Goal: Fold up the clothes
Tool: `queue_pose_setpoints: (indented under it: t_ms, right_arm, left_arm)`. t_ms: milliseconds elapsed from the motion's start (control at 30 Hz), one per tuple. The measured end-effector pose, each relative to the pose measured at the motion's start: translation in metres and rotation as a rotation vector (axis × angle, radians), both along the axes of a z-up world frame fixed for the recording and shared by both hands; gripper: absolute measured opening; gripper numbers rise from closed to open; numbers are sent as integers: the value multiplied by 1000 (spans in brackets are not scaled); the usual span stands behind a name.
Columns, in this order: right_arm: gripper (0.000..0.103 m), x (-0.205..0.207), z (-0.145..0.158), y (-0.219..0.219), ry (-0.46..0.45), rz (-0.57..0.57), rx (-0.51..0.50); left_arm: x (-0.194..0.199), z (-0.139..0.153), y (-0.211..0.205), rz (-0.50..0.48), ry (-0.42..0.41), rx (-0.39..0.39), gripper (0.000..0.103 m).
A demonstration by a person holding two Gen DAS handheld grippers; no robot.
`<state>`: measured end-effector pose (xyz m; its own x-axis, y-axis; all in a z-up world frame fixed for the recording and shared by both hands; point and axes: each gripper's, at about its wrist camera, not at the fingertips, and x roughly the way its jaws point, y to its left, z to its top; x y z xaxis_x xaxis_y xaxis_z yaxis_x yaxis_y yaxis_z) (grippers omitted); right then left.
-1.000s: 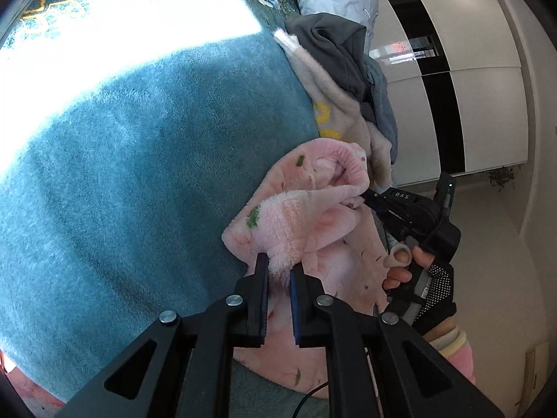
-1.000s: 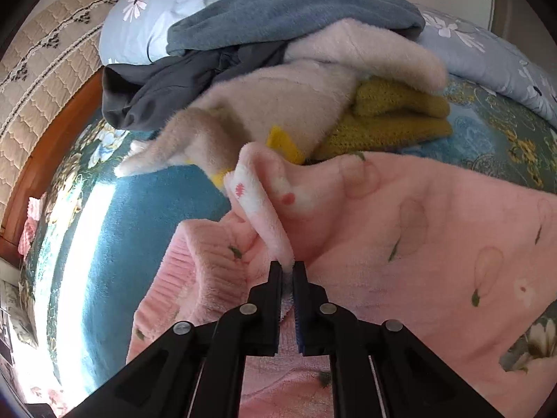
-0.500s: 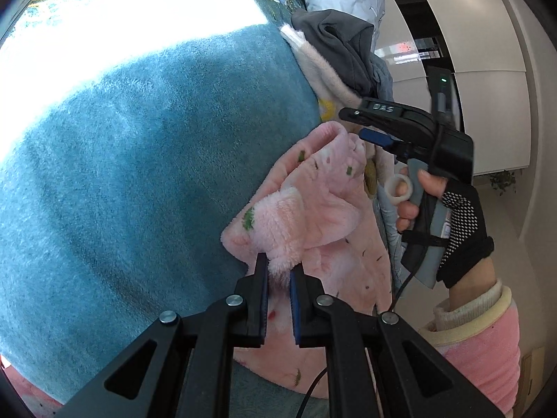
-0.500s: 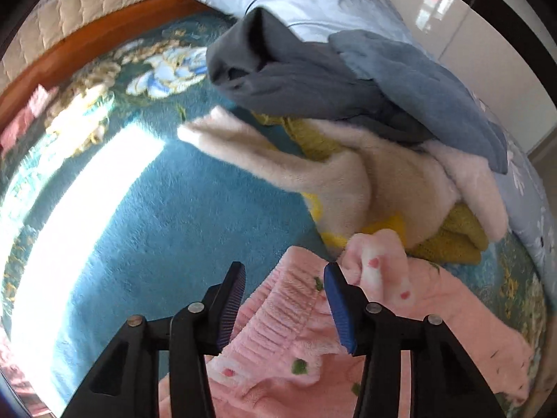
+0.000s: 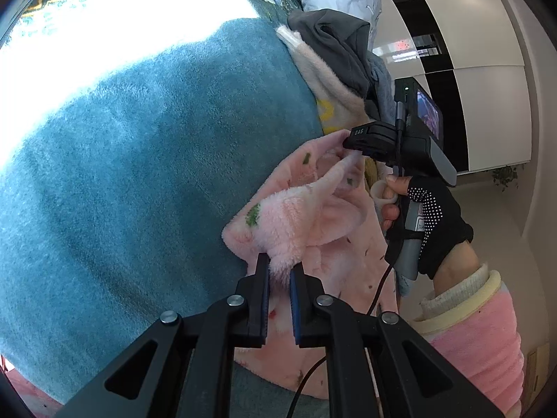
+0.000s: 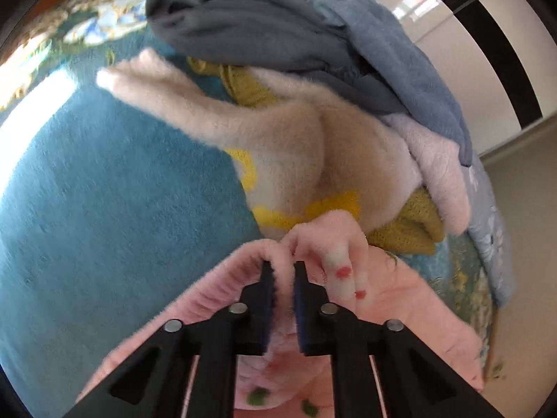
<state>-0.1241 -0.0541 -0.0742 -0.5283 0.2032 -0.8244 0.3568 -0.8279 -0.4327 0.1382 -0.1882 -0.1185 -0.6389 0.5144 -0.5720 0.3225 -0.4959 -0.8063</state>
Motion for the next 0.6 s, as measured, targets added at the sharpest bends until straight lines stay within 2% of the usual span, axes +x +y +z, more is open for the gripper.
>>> queue_pose_setpoints:
  t_ms: [67, 167, 333, 467, 533, 600]
  right_arm:
    - [11, 5, 26, -6, 67, 20, -88]
    - [10, 18, 63, -35, 129, 124, -155]
    - [10, 35, 88, -80, 128, 202, -228]
    - [10, 25, 67, -103, 60, 175, -262]
    - [10, 18, 46, -107, 35, 159, -236]
    - [10, 10, 23, -108, 15, 132, -208]
  left_arm:
    - [7, 10, -4, 28, 36, -29, 8]
    - [20, 29, -15, 70, 101, -58, 7]
    - [33, 44, -27, 99, 144, -65, 7]
    - [30, 44, -39, 136, 133, -98, 7]
    - [27, 33, -48, 152, 92, -85, 7]
    - [30, 24, -60, 200, 42, -113, 0]
